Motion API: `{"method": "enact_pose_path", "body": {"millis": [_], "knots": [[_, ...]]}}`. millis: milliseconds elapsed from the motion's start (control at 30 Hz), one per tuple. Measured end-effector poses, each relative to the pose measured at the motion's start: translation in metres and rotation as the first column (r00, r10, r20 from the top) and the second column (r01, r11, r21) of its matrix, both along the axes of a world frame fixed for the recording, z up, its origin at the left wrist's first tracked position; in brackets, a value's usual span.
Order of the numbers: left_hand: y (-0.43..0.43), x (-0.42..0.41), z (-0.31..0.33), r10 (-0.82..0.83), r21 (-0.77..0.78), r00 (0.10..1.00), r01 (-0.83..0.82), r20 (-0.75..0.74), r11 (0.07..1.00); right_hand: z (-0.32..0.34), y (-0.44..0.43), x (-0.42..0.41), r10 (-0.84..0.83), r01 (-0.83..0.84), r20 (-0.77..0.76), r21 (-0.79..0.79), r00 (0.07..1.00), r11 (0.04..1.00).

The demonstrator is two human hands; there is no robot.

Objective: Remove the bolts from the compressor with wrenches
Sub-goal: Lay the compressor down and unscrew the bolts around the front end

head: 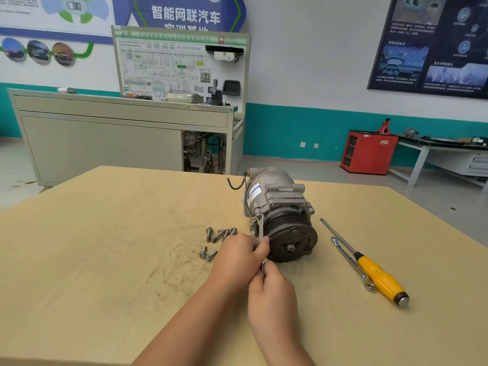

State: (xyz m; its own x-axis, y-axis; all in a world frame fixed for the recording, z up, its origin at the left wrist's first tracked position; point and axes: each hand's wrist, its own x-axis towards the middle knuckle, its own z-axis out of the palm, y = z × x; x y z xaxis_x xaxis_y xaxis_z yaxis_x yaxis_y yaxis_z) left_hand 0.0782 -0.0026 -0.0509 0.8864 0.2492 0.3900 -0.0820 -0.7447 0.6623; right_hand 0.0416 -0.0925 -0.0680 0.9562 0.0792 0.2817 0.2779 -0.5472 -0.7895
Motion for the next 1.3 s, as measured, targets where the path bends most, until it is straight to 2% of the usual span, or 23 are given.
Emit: {"method": "enact_pose_path", "body": {"millis": [100,200,333,533,900,1300], "knots": [[-0.0005,0.0002,0.0011,0.002,0.04,1.0,-0.002,0.003,0.999,-0.0006,-0.0009,0.0006,-0.004,0.004,0.01,-0.059,1.0,0.998],[-0.0008,-0.0006,0.0004,0.017,-0.026,1.0,-0.016,0.02,1.0,-0.0011,-0.0012,0.0015,0.068,-0.062,-0.047,0.106,0.997,0.992],[-0.0009,-0.0002,-0.0015,0.055,-0.155,0.998,-0.052,0.019,0.987,0.0025,-0.0026,-0.0006,0.214,-0.148,-0.167,0.34,0.962,0.929],[-0.0015,-0.0002,-0.0002,0.061,-0.235,0.998,-0.051,0.034,0.971,0.008,-0.0059,-0.0037,0.318,-0.208,-0.173,0.464,0.932,0.861],[-0.0025,-0.0001,-0.0001,0.066,-0.258,0.997,-0.056,0.028,0.964,0.007,-0.0066,-0.0046,0.355,-0.227,-0.173,0.503,0.919,0.834],[0.0005,-0.0009,0.0008,0.036,-0.262,0.999,-0.032,0.009,0.964,0.0083,-0.0026,-0.0068,0.334,-0.236,-0.149,0.452,0.931,0.86]]}}
